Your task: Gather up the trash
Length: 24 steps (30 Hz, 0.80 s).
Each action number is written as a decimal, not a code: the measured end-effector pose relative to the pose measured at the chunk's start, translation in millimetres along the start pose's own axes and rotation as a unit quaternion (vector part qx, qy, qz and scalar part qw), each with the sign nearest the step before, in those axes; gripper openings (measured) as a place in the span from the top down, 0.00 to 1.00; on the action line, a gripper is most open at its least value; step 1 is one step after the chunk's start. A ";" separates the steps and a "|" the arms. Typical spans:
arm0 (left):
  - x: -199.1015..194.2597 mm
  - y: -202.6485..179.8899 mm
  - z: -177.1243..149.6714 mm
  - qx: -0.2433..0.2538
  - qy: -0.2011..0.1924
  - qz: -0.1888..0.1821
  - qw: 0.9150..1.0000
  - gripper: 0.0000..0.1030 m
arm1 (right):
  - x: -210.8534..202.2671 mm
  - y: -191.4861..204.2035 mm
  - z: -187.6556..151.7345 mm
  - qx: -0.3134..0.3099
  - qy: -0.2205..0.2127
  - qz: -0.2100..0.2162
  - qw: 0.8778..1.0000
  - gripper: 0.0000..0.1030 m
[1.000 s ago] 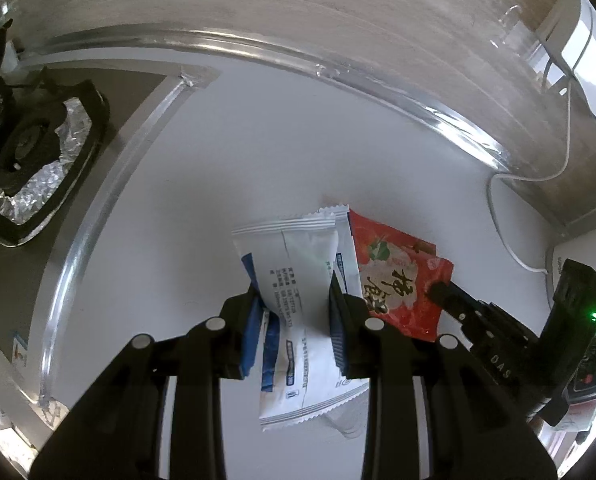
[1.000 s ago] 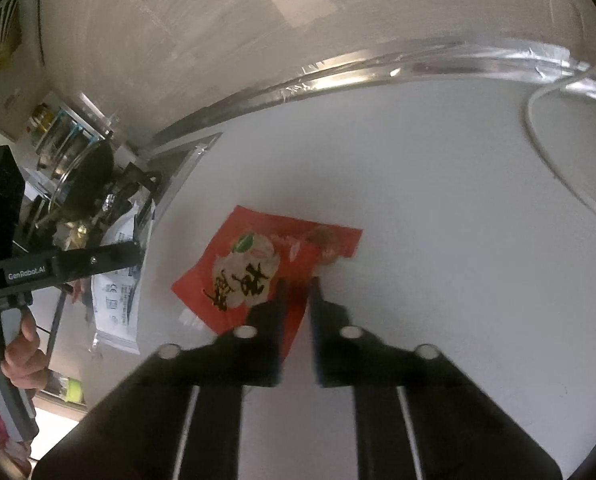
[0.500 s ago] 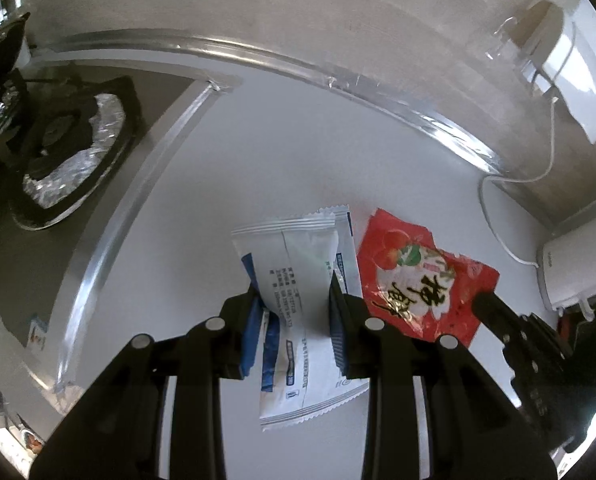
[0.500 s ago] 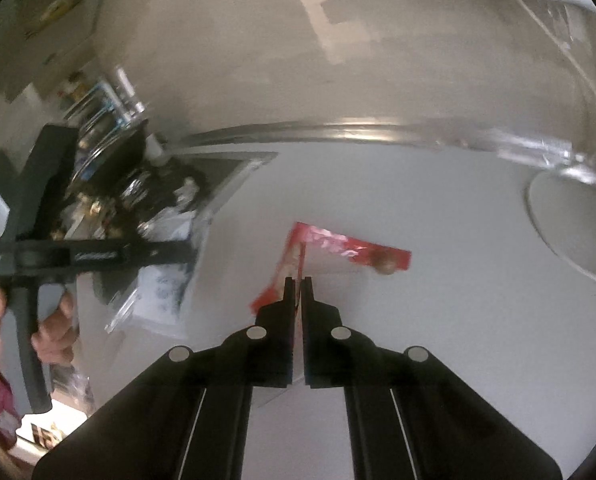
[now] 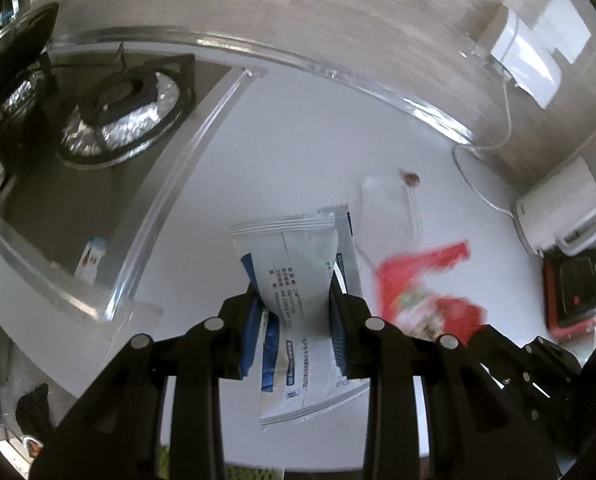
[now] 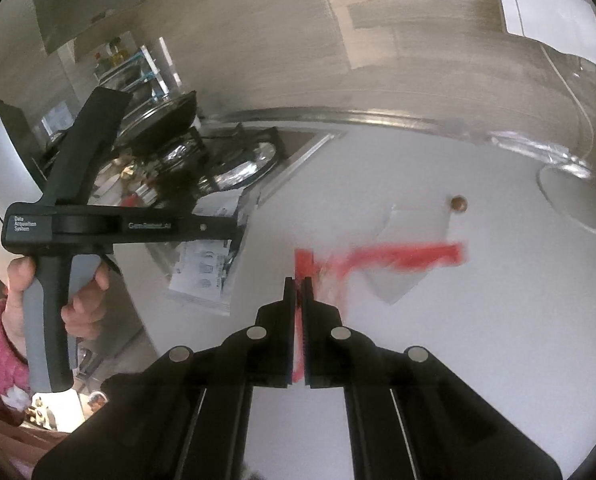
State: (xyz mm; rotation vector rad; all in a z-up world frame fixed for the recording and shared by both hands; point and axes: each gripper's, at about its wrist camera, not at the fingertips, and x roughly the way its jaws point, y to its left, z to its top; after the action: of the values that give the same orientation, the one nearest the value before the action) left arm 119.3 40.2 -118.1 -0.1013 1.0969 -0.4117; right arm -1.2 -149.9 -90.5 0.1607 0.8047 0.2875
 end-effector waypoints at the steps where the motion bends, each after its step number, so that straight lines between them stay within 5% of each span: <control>1: -4.3 2.4 -5.7 0.001 0.001 -0.004 1.000 0.72 | -2.3 8.1 -4.5 0.002 0.001 0.000 1.000 0.96; 14: -71.8 77.2 -109.0 0.063 0.005 -0.033 0.997 0.71 | -36.2 135.0 -78.6 0.003 0.023 0.014 1.000 0.96; 21: -74.8 108.0 -141.1 0.052 0.021 -0.037 0.998 0.71 | -32.1 149.0 -97.6 0.014 0.021 -0.017 1.000 0.96; 23: -74.4 110.0 -147.1 0.056 0.023 -0.036 0.998 0.71 | -31.9 142.2 -95.4 0.003 0.024 -0.046 0.999 0.72; 24: -74.5 109.7 -150.0 0.057 0.024 -0.036 0.997 0.71 | -32.2 137.4 -96.0 -0.005 0.022 -0.065 0.998 0.26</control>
State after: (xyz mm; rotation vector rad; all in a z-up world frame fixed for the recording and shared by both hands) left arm -11.6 187.0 -155.2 -0.0295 1.1164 -0.5422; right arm -118.7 -26.5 -99.8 0.0914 0.8541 0.1725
